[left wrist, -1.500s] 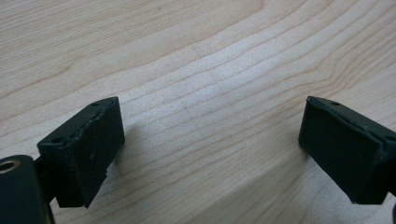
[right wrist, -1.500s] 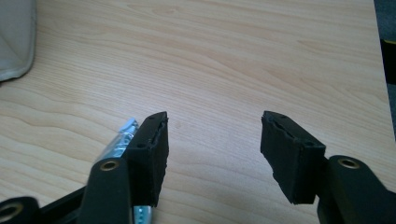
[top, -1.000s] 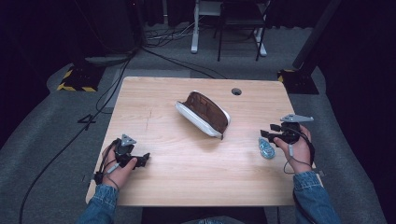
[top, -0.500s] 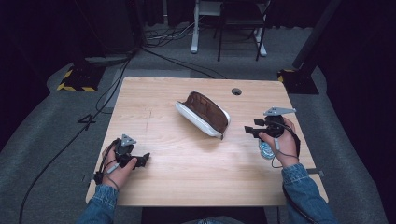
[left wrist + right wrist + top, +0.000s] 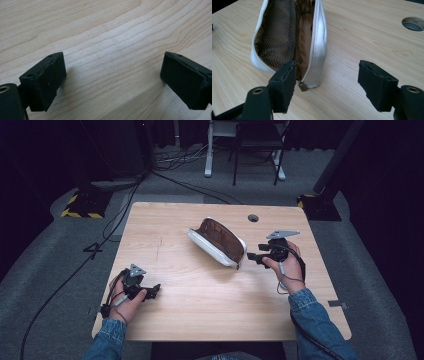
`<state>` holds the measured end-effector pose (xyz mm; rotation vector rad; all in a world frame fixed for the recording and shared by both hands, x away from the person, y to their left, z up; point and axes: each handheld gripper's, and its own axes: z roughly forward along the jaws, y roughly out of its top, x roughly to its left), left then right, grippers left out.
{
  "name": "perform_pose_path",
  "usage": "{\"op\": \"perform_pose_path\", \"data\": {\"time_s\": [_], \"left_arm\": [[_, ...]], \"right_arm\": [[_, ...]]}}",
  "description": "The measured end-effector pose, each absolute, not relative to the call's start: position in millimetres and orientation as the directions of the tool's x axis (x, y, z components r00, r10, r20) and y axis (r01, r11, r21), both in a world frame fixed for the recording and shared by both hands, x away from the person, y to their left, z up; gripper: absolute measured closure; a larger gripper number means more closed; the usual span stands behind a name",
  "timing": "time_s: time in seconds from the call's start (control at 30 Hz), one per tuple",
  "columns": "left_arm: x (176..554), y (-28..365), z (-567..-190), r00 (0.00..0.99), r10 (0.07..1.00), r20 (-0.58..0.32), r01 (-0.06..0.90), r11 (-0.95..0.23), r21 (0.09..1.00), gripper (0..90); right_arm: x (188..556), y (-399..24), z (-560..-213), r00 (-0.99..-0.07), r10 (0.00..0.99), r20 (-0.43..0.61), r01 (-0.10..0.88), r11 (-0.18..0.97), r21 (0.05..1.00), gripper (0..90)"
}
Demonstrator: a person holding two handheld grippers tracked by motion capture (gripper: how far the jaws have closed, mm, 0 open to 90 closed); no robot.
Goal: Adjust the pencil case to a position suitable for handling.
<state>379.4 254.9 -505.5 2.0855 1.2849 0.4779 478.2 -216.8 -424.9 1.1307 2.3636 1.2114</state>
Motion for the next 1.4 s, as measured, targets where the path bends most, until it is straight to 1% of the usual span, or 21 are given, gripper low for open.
{"op": "perform_pose_path", "data": {"time_s": [0.13,0.6,1.07,1.23,1.4], "left_arm": [[379,255,-505,0.457,0.889,-0.022,0.659,-0.321,0.68,6.6],[379,255,-505,0.457,0.889,-0.022,0.659,-0.322,0.68,6.6],[380,255,-506,0.459,0.888,-0.026,0.66,-0.321,0.679,6.3],[380,255,-506,0.46,0.888,-0.027,0.66,-0.322,0.679,6.3],[380,255,-506,0.46,0.888,-0.026,0.66,-0.322,0.679,6.3]], "right_arm": [[485,-210,-429,-0.666,0.735,0.125,0.537,0.356,0.765,30.8],[505,-188,-436,-0.675,0.731,0.102,0.538,0.393,0.745,30.5],[524,-165,-447,-0.662,0.745,0.082,0.554,0.414,0.722,31.2],[529,-160,-454,-0.656,0.751,0.073,0.563,0.422,0.711,34.0],[532,-158,-459,-0.656,0.752,0.068,0.566,0.43,0.704,41.0]]}}
